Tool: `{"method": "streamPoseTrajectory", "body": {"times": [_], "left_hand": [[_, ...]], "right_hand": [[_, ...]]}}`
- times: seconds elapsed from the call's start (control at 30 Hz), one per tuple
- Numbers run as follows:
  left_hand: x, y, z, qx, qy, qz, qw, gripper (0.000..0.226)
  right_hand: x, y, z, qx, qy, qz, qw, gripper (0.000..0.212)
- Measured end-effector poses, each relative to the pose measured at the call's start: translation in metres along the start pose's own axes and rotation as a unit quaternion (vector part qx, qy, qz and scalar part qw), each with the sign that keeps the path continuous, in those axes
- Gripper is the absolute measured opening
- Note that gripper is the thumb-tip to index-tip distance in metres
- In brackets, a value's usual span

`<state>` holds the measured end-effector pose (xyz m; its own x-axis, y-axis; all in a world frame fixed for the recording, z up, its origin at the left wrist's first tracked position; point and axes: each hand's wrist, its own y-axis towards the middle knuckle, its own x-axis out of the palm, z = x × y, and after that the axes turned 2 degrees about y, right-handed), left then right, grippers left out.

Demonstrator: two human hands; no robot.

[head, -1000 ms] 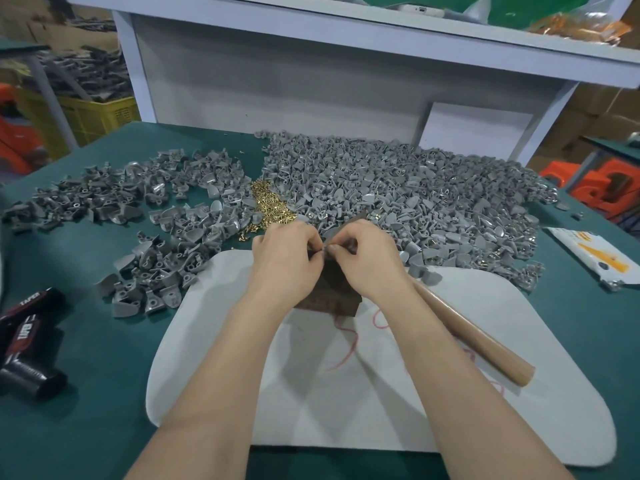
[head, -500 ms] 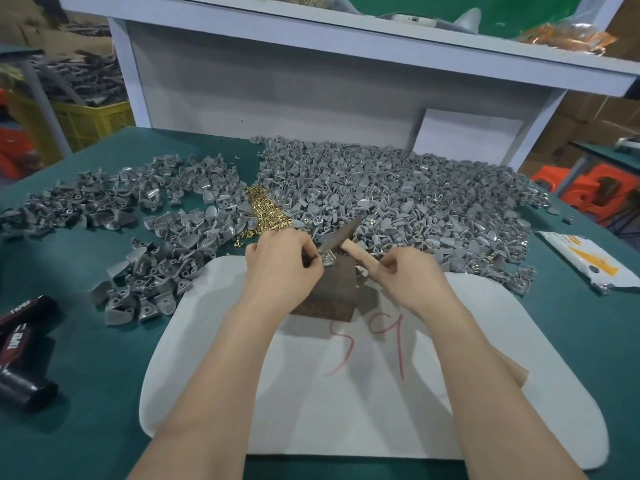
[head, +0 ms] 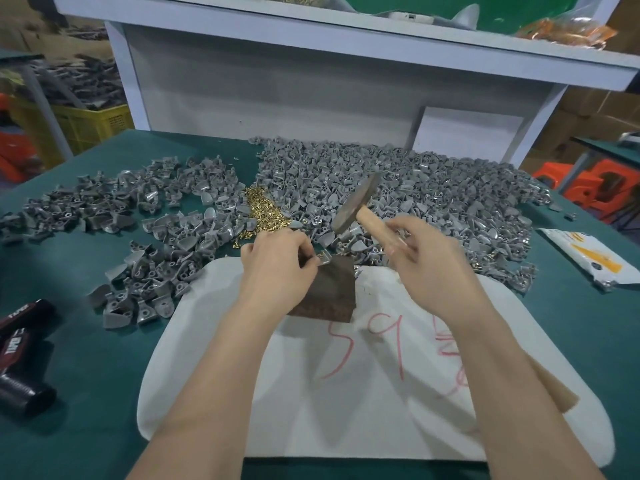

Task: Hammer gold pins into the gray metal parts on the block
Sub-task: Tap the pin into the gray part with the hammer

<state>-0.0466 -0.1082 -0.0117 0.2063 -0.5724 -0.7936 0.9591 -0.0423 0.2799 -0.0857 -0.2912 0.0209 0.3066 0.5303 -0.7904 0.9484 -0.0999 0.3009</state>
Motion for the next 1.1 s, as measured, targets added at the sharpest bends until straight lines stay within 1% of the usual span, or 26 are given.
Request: {"method": "streamPoseTrajectory", "body": {"times": [0.03,0.1,0.3,0.33,0.37,0.43,0.47,0.5,0.53,0.6,0.63,0.67,0.73,0.77,0.8,0.83,0.87,0.93,0.97,1.0,1.07,1.1], "left_hand": [[-0.001,0.001,-0.001,-0.005,0.004,0.006,1.000,0.012],[-0.001,0.001,-0.003,-0.011,0.007,0.016,1.000,0.016],[0.000,0.000,-0.004,-0.003,-0.019,0.025,1.000,0.022],[0.000,0.000,-0.004,-0.005,-0.022,0.025,0.999,0.022],[0.000,0.000,-0.004,-0.009,-0.021,0.025,0.999,0.020],[0.000,0.001,-0.003,-0.013,-0.008,0.028,1.000,0.014],[0.000,0.002,-0.003,-0.012,-0.005,0.030,0.999,0.011],[-0.001,0.002,-0.004,-0.014,-0.005,0.031,0.999,0.010],[-0.001,0.001,-0.004,-0.016,-0.008,0.030,0.999,0.009],[-0.001,0.001,-0.004,-0.010,-0.012,0.031,0.999,0.014],[0.000,0.001,-0.003,-0.010,-0.013,0.031,0.999,0.017],[0.000,0.001,-0.003,-0.013,-0.016,0.032,0.999,0.016],[0.000,0.002,-0.003,-0.017,-0.017,0.034,0.999,0.008],[0.000,0.002,-0.003,-0.018,-0.014,0.034,0.999,0.007],[0.000,0.002,-0.004,-0.017,-0.009,0.034,0.999,0.007],[0.000,0.002,-0.004,-0.015,-0.007,0.034,0.999,0.008],[0.000,0.002,-0.004,-0.013,-0.011,0.037,0.999,0.012],[0.001,0.002,-0.003,-0.019,-0.021,0.043,0.999,0.022],[0.001,0.002,-0.004,-0.021,-0.022,0.041,0.999,0.023],[0.001,0.002,-0.004,-0.019,-0.019,0.041,0.999,0.020],[0.002,0.003,-0.004,-0.013,-0.010,0.043,0.999,0.010],[0.002,0.003,-0.005,-0.014,-0.008,0.044,0.999,0.009]], "right_hand": [[0.001,-0.006,-0.003,-0.022,0.014,0.025,0.999,0.037],[0.003,-0.013,-0.007,-0.054,0.027,0.070,0.996,0.044],[0.010,-0.028,-0.018,-0.094,0.038,0.127,0.987,0.047],[0.009,-0.031,-0.018,-0.097,0.043,0.124,0.987,0.048],[0.009,-0.032,-0.017,-0.100,0.035,0.099,0.989,0.048],[0.009,-0.032,-0.014,-0.100,-0.018,0.010,0.995,0.047],[0.007,-0.031,-0.014,-0.098,-0.043,-0.011,0.994,0.047],[0.005,-0.030,-0.015,-0.100,-0.056,-0.004,0.993,0.046],[0.004,-0.028,-0.017,-0.101,-0.055,0.024,0.993,0.047],[0.002,-0.028,-0.020,-0.109,0.000,0.096,0.989,0.049],[0.001,-0.028,-0.021,-0.114,0.020,0.111,0.987,0.051],[0.001,-0.028,-0.022,-0.117,0.018,0.098,0.988,0.054],[0.003,-0.029,-0.022,-0.098,-0.021,0.005,0.995,0.053],[0.003,-0.028,-0.021,-0.088,-0.051,-0.027,0.994,0.050],[0.003,-0.027,-0.022,-0.086,-0.072,-0.026,0.993,0.048],[0.002,-0.025,-0.024,-0.094,-0.075,0.004,0.993,0.048],[0.001,-0.025,-0.026,-0.103,-0.049,0.051,0.992,0.050],[0.001,-0.024,-0.026,-0.113,0.034,0.125,0.985,0.051],[0.001,-0.024,-0.026,-0.112,0.046,0.123,0.985,0.050],[0.002,-0.024,-0.024,-0.108,0.032,0.089,0.990,0.050],[0.005,-0.026,-0.019,-0.097,-0.023,-0.011,0.995,0.049],[0.004,-0.025,-0.018,-0.093,-0.054,-0.025,0.994,0.047]]}}
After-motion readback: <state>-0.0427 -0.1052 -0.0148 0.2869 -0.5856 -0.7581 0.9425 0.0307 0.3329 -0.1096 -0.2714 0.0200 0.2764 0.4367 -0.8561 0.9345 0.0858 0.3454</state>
